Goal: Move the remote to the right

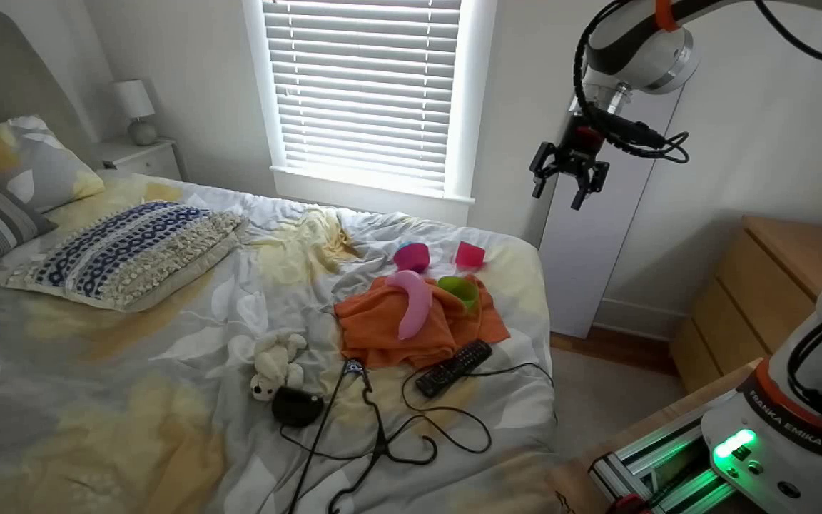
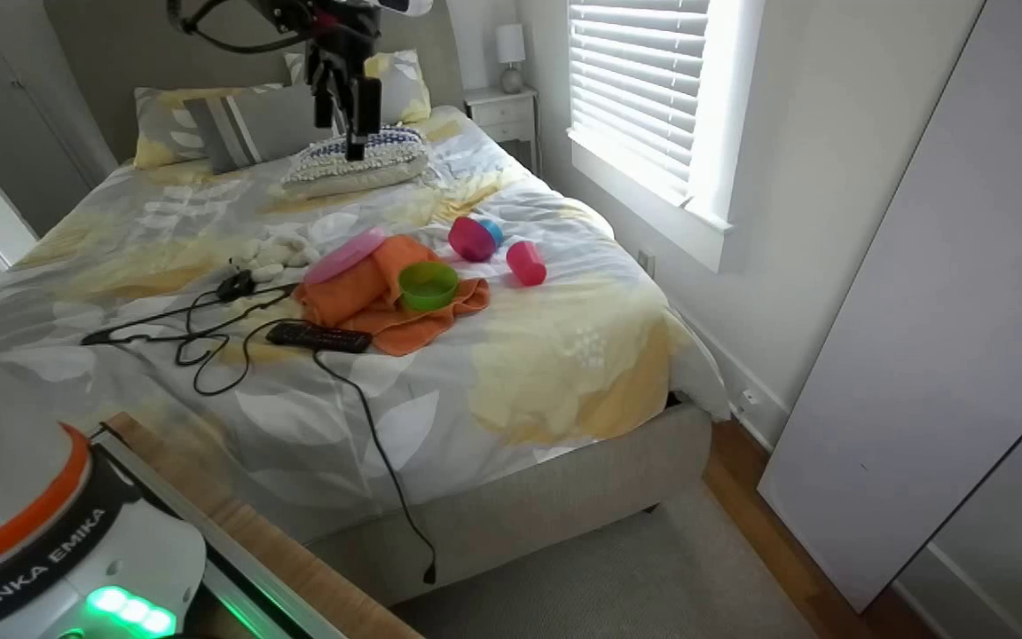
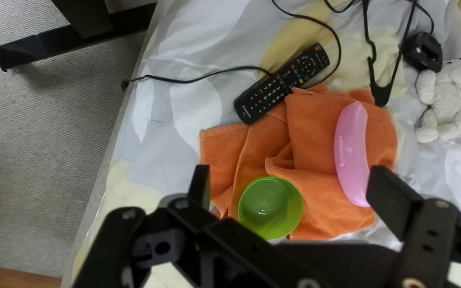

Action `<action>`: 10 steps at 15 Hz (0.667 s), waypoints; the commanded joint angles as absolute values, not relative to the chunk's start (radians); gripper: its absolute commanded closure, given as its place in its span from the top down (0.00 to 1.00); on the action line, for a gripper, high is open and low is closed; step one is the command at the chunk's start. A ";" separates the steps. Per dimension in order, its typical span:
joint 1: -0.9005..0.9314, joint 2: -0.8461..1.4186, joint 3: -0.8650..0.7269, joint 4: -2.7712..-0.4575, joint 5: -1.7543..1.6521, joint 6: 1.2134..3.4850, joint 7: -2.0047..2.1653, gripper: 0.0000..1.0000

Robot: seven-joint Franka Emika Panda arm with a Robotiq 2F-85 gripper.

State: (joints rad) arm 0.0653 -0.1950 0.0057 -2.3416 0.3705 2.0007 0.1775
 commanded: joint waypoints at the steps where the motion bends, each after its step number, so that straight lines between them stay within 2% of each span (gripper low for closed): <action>1: 0.049 -0.194 0.008 -2.338 0.410 2.026 0.194 1.00; 6: 0.061 -0.073 0.048 -2.256 0.552 2.094 0.439 1.00; 10: 0.100 0.033 0.114 -2.249 0.571 2.301 0.688 1.00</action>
State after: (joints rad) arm 0.0713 -0.0576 0.0735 -2.2714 0.5513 2.1832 0.5233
